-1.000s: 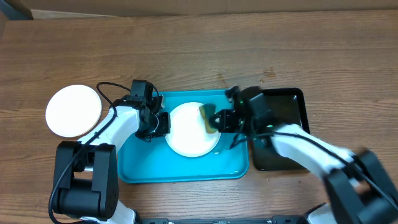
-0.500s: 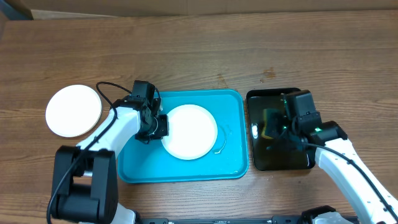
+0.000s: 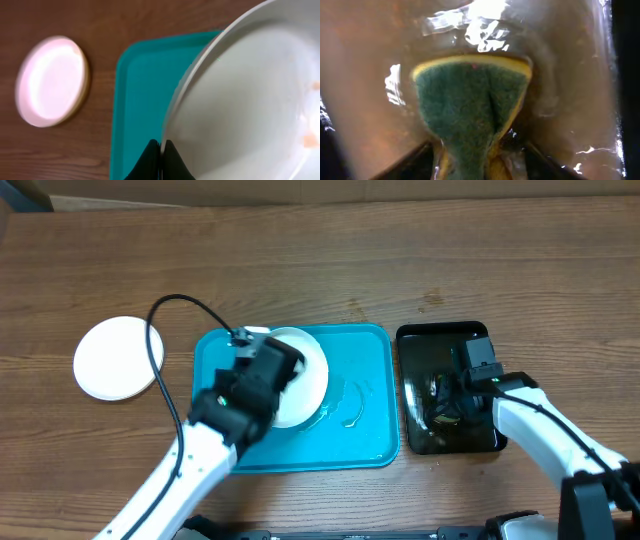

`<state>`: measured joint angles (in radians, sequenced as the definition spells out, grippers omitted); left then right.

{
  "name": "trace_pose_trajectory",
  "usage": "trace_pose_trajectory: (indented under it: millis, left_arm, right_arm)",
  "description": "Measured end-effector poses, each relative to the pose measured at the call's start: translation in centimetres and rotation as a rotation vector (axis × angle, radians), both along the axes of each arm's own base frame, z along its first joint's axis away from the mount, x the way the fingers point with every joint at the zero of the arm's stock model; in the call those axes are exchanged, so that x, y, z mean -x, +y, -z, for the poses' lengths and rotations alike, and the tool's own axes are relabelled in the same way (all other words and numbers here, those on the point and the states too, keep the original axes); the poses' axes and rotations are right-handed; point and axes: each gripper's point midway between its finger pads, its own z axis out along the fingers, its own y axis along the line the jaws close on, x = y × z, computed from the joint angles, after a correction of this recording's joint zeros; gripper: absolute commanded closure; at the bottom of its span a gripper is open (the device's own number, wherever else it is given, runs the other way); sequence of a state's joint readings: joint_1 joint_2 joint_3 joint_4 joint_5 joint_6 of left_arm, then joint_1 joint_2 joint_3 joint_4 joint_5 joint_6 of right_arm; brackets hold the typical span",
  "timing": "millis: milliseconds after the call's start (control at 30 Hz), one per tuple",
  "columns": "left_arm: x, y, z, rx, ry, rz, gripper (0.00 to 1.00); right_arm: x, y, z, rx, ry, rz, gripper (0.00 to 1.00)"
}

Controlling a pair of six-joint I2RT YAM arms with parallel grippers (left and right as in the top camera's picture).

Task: Clean dirty plates on tray and stack at the side
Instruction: 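Lift the white plate by its rim and carry it left with the left gripper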

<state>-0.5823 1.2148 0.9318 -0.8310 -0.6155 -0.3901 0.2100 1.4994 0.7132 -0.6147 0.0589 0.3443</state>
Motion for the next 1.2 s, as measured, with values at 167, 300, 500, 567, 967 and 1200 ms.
trace_pose_trajectory:
  millis: [167, 300, 500, 567, 967, 1200]
  left_arm:
    - [0.8, -2.2, -3.1, -0.17, -0.163, 0.078, 0.96]
    - [1.4, -3.1, -5.9, -0.298, -0.308, 0.096, 0.96]
    - [1.6, -2.3, -8.7, -0.416, -0.436, 0.046, 0.96]
    - [1.6, -2.1, -9.1, -0.433, -0.454, 0.033, 0.96]
    - [1.7, -1.8, -9.8, -0.458, -0.484, 0.01, 0.96]
    - [1.7, -1.8, -9.8, -0.456, -0.482, 0.012, 0.96]
  right_arm:
    - [0.1, -0.2, 0.5, 0.017, 0.014, -0.006, 0.21]
    - [0.2, -0.3, 0.5, 0.02, 0.017, -0.005, 0.21]
    - [0.5, -0.5, 0.6, 0.031, 0.031, -0.004, 0.21]
    - [0.5, -0.5, 0.6, 0.034, 0.032, -0.009, 0.48]
    - [0.7, -0.1, 0.5, 0.009, 0.04, -0.01, 0.2]
    - [1.1, -0.2, 0.6, 0.014, 0.057, -0.031, 0.57]
